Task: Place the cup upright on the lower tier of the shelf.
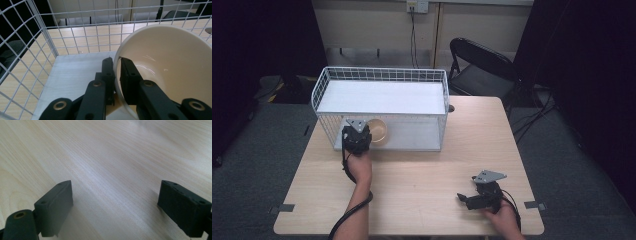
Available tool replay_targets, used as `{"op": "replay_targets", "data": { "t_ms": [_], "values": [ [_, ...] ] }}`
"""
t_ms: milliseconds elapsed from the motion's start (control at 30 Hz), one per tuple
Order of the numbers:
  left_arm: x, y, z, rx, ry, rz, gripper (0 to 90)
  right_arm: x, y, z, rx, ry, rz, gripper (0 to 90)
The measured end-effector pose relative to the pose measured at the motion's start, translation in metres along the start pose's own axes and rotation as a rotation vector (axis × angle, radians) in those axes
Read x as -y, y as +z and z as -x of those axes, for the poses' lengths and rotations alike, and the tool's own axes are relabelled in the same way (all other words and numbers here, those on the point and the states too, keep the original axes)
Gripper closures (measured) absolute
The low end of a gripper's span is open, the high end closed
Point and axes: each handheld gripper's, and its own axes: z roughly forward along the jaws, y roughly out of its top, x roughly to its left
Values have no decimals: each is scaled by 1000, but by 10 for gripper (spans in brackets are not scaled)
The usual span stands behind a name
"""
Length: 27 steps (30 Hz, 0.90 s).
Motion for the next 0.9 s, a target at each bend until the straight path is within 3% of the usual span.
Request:
{"op": "replay_targets", "data": {
  "t_ms": [800, 900],
  "values": [
    [4, 6, 4, -8, -10, 0, 819, 0, 0, 0, 0, 0, 0, 117],
    [4, 6, 4, -6, -27, 5, 817, 0, 0, 0, 0, 0, 0, 117]
  ]
}}
